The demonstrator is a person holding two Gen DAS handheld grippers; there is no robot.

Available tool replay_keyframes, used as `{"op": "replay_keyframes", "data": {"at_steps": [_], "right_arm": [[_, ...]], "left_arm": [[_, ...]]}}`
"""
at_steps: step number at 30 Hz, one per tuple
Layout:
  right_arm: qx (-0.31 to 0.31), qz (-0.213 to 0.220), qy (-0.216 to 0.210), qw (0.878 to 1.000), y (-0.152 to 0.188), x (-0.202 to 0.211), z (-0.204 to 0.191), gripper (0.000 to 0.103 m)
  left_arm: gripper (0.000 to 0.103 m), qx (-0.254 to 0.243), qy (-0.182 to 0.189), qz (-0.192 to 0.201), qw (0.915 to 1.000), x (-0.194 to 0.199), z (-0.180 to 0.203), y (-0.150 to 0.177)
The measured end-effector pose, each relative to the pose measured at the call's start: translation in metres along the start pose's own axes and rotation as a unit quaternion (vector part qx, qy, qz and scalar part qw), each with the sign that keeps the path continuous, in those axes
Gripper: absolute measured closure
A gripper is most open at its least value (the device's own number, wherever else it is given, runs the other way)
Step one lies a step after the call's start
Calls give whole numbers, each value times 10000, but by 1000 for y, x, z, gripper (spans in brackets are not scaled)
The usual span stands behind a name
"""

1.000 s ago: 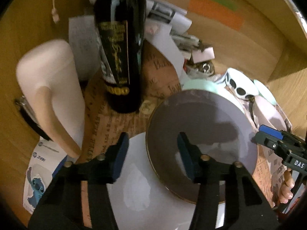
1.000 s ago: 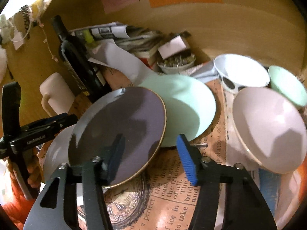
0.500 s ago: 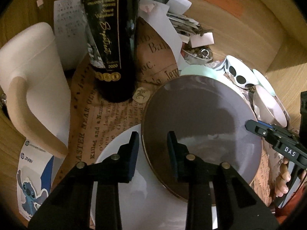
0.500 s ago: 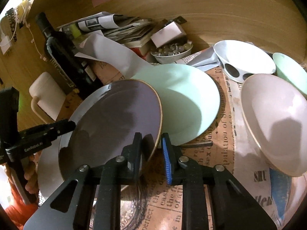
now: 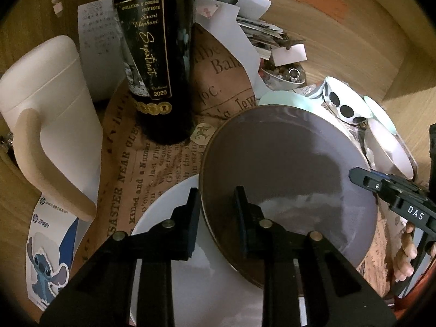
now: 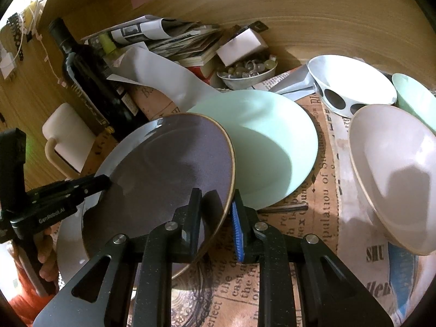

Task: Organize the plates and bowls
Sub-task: 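Lift the dark purple plate with both grippers and carry it toward the bowls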

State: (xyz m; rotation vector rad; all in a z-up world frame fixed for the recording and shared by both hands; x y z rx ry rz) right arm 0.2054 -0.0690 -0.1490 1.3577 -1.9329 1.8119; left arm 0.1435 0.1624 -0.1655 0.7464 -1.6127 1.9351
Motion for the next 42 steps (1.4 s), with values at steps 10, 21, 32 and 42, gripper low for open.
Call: {"op": "replay_keyframes", "data": {"at_steps": [10,21,32,42], "right_arm": [[-93,86,-21,9999,0,12,1,84],[-68,277,-87,9996,6,39,-2,84],[-81,438,-16,9990,21,72,1,84],[-119,496,92,9987,38,100,18,84]], "left_arm": [[79,102,56,52,9999,10,5,7],[79,257,114,309,9991,36,15,14],[79,264,281,406,9984,56,39,26],[79,206,407,495,9977,71,72,38]]}}
Point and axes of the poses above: each gripper's, at about its wrist camera, not at the fingertips, and x roughly against the way its jaws point, z to its right, y to its underside, the point moved 1 cm from there along -x, roughly the way its jaws point, and after that the axes turned 7 degrees about z, right-handed, at the moved point
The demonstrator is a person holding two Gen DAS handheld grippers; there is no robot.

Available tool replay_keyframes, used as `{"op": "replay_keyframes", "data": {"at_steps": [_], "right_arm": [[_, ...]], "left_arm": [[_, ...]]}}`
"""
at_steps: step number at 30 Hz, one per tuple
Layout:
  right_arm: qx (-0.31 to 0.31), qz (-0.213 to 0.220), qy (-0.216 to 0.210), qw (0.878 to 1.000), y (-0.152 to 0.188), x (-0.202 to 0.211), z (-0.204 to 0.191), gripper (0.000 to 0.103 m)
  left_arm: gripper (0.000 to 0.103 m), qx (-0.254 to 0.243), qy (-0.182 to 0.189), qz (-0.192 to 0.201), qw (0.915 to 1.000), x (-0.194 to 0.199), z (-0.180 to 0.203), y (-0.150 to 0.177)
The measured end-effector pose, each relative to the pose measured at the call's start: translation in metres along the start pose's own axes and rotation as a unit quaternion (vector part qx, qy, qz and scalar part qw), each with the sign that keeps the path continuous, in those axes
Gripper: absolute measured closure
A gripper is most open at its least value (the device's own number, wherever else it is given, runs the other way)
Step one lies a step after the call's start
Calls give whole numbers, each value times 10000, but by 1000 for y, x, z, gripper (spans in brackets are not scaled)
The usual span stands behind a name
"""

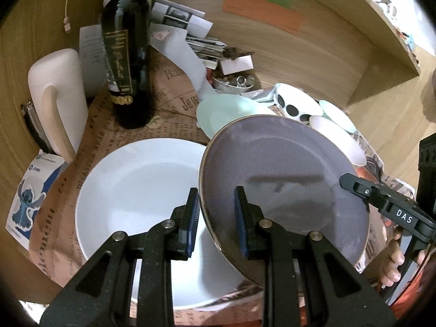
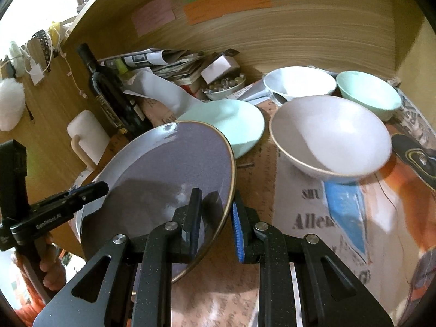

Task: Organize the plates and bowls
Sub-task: 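Lift the dark purple plate with both grippers and carry it toward the bowls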

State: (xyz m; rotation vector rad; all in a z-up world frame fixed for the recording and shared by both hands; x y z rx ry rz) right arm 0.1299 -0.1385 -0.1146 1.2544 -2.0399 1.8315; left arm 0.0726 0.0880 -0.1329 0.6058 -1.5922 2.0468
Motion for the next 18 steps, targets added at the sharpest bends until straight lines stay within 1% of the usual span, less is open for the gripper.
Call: {"op": "replay_keyframes", "data": {"at_steps": [4,8,12,18], "right_arm": [[53,-7,48,10000,5,10,7,84],[80,-35,56,9999,11,18,13,84],[87,-60,114,9999,16,25,21,84],[1,-99,186,9998,22,32,35,84]], "left_arm": [[79,48,79,-15,10000,4,11,6],[79,67,49,9,10000,4,22,12],[79,91,99,-25,9999,4,32,17],[79,-61,118,-71,9999,0,50,27]]}}
Point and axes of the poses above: each gripper's, at about its wrist camera, not at the fingertips, and x roughly against the way its jaws point, z to its right, y to its underside, the point moved 1 cm from there along -x, roughly the way its jaws point, and after that the axes turned 7 degrees about z, right-handed, at the moved point
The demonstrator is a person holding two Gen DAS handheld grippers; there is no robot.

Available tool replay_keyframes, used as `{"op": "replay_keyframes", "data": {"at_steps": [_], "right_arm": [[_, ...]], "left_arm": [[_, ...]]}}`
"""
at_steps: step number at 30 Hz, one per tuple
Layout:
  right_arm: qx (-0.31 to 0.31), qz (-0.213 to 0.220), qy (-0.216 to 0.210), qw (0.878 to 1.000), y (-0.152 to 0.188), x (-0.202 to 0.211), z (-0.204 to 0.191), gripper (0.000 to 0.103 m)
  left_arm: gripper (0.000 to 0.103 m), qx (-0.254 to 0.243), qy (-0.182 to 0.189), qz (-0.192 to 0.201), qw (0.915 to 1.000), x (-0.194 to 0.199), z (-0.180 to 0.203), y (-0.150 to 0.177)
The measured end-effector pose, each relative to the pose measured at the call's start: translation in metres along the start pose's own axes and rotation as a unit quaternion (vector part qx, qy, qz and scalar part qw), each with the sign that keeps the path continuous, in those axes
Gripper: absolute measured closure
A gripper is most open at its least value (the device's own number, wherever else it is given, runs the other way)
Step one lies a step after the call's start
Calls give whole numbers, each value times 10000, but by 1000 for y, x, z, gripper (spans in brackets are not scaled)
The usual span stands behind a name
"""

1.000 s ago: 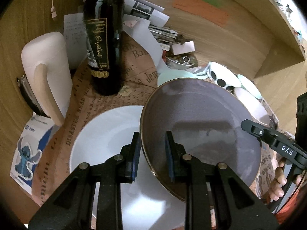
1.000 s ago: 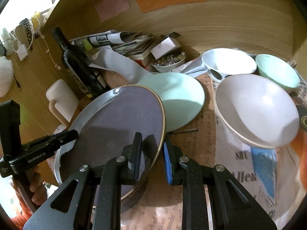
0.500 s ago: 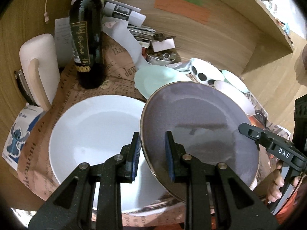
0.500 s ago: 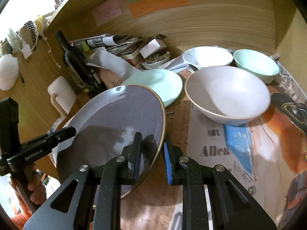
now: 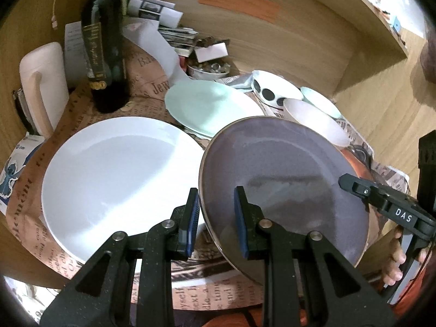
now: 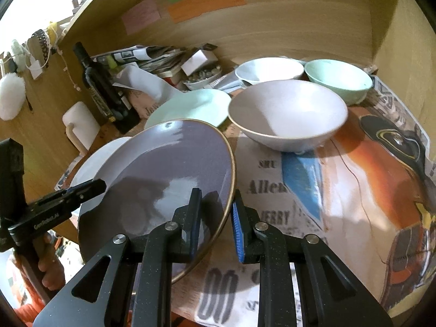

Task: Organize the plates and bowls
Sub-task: 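Lift the dark purple plate with both grippers and carry it toward the bowls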

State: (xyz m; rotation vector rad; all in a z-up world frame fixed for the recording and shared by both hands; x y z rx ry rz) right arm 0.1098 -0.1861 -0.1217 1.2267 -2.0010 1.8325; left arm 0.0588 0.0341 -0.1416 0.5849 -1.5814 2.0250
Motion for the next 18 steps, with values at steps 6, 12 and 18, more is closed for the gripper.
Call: {"op": "replay_keyframes", "data": {"at_steps": [6,12,18], "right_arm": [[-33,-60,63,10000,6,1,10,83],[-59,-171,104,9998,11,-3,19,83],[-157,-253,161,9994,15,-6,30,83]], "left_arm": [[79,21,42,-100,9999,-9,8,6],[79,50,51,-246,9997,-21,13,11],[79,-61,55,-362,9993,-33,22,14]]}}
Point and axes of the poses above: each gripper's, at about its wrist camera, not at the fingertips, and x roughly against the way its jaws point, z to its right, y to its underside, the point moved 1 cm from there along -x, roughly the way its jaws point, and after that the axes turned 7 degrees about z, right-handed, at the moved point
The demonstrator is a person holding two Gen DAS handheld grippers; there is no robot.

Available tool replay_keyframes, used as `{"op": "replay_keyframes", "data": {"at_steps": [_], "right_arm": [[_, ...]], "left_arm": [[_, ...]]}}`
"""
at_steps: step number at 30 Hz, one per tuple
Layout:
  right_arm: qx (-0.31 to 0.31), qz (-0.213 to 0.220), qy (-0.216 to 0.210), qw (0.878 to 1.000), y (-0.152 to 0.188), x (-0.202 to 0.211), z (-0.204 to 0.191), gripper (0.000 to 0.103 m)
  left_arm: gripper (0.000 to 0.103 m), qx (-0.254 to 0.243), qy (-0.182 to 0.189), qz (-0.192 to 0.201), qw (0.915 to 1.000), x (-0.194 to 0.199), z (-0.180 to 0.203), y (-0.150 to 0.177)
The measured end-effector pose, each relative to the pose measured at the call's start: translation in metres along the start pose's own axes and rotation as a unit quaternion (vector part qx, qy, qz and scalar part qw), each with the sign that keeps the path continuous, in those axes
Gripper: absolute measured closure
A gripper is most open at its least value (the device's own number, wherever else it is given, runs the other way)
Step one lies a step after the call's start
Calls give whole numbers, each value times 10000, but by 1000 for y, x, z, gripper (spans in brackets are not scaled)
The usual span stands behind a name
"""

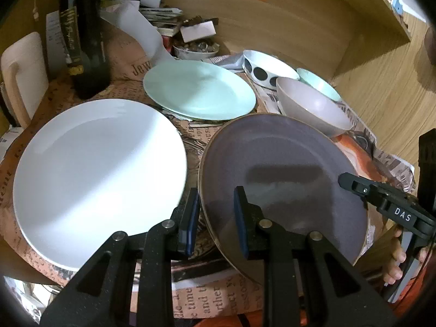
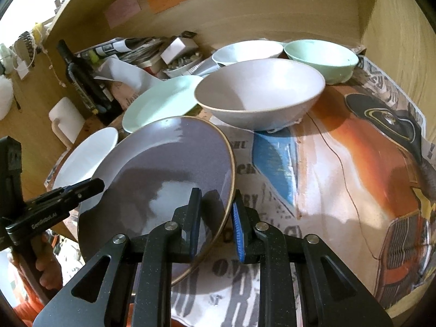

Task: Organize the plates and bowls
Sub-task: 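Lift the dark purple plate with both grippers and carry it toward the bowls, then lower the dark purple plate onto the table and open both grippers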

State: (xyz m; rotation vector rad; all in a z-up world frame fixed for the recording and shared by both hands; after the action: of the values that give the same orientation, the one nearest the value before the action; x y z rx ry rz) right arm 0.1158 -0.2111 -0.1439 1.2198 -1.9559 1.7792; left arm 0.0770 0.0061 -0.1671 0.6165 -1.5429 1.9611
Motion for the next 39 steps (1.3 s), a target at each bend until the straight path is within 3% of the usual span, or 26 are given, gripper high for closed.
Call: {"op": "replay_keyframes", "data": {"at_steps": [5,17,21,25,30,34,39], "right_arm": [[-102,-91,55,9999,3,-7,9,83],[100,-53,197,9997,4,-12,10,79],[551,148,722,9958,4,-8,0,76],[668,424,814,9935,-2,3,-5,53],[540,730,511,9946,-17,19,-17,52],[473,925,248,9943,-27,22,-31,41],[505,1100,-87,9926,-39,22,-54,40]], "left_arm": [[79,-51,25,-145,9999,-13,4,2],[79,-216,68,-76,9997,-19,8,-2],[78,-224,59,-80,9997,-18,6,-2],[69,-202,42,60,9998,-8,0,-5],[47,-303,-2,563,9980,22,-5,-13],[41,-392,-50,931,9949,47,-12,-20],[29,-429,-345,1351,9893,72,-29,-29]]}}
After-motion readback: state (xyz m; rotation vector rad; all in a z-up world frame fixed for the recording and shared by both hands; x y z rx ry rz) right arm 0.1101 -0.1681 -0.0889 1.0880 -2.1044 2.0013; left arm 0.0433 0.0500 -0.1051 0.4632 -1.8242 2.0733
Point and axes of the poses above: each gripper's, at about its wrist camera, not at the fingertips, and x roughly against the way its jaws point, z to its right, y to its underside, the point moved 1 cm from there along -x, roughly the way its jaws point, and after that the axes turned 7 degrees about z, right-handed, at the moved point
